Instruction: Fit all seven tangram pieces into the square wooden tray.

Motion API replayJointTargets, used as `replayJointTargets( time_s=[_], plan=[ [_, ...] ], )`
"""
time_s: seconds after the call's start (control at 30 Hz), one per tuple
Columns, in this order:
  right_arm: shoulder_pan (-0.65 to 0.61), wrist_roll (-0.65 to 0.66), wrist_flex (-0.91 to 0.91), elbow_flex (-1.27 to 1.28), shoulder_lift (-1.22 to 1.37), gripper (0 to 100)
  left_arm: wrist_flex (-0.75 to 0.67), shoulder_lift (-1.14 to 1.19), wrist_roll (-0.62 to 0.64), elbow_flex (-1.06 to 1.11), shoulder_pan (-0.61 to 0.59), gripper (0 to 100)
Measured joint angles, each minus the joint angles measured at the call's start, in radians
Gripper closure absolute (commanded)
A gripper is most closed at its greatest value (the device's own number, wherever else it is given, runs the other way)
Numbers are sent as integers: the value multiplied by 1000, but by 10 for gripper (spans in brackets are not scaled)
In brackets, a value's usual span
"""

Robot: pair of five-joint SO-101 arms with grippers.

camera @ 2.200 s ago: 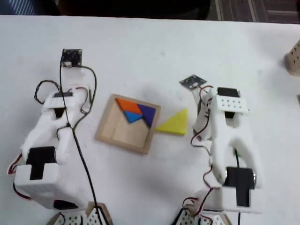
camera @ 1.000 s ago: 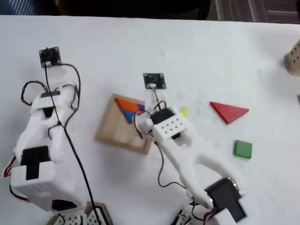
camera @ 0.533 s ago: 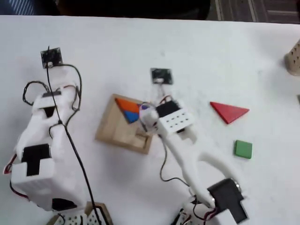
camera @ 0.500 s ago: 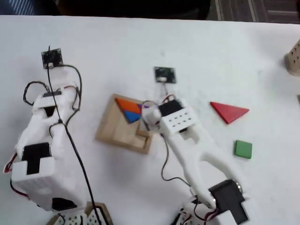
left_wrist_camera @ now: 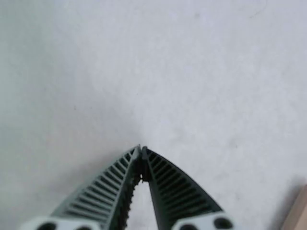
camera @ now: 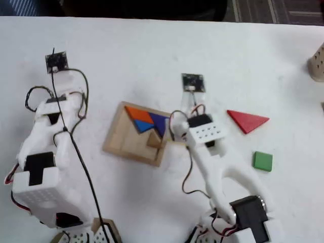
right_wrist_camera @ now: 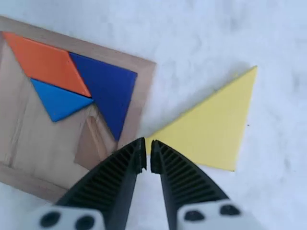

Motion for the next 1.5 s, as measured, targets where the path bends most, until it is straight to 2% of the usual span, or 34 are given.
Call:
replayJointTargets(
  time_s=[0.13, 0.43, 0.53, 1.0, 1.3, 1.5],
  plan=[
    [-60, 0, -26, 26, 0, 978, 0, 0, 0, -5, 0, 977],
    [-86, 0, -95, 80, 0, 980, 0, 0, 0, -5, 0, 977],
    [-126, 37, -114, 80, 52, 981, 0, 0, 0, -5, 0, 977],
    [-190, 86, -49, 37, 97, 981, 0, 0, 0, -5, 0, 977],
    [-206, 89, -31, 38, -69, 981, 0, 0, 0, -5, 0, 977],
    [-270, 89, -149, 40, -23, 978, 0, 0, 0, -5, 0, 977]
  ],
)
